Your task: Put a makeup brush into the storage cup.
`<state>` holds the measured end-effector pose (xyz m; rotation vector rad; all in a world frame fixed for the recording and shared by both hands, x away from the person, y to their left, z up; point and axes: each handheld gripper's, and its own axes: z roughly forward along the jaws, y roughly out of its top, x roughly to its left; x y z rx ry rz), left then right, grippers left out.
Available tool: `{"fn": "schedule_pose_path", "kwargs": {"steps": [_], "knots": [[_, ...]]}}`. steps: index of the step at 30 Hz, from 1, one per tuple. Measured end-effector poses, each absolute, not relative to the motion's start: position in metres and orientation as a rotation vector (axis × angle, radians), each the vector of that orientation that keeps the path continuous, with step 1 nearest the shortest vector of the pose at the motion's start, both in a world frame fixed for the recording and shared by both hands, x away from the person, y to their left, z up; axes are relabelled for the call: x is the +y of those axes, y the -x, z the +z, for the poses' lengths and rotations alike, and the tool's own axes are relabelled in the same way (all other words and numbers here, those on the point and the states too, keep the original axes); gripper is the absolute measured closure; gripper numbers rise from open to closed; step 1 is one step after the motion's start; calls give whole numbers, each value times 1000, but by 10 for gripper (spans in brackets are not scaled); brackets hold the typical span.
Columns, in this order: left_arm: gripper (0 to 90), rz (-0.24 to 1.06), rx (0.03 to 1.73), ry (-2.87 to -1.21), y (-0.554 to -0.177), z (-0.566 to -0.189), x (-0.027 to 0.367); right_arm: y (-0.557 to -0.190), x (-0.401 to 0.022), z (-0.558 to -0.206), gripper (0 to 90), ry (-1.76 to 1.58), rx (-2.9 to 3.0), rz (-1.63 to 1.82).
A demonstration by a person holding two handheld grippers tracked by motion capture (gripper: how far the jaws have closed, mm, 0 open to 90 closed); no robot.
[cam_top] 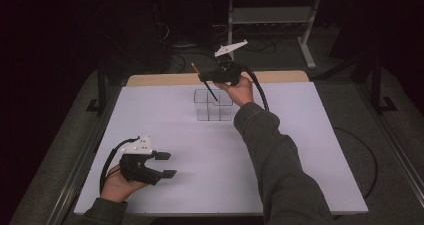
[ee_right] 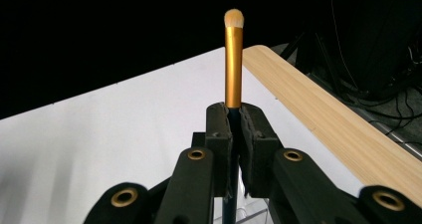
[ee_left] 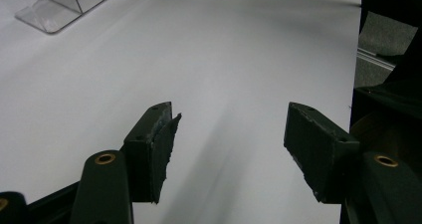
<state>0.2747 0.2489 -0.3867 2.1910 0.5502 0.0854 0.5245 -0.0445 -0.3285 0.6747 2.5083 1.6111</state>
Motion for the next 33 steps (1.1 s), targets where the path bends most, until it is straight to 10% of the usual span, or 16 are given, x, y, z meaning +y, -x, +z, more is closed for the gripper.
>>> {"fn": "schedule_pose_path", "kwargs": {"steps": [33], "knots": [[351,83,547,-2187,-276,-388,251,-519,-54,-349,818,-734,2505,1618]]}}
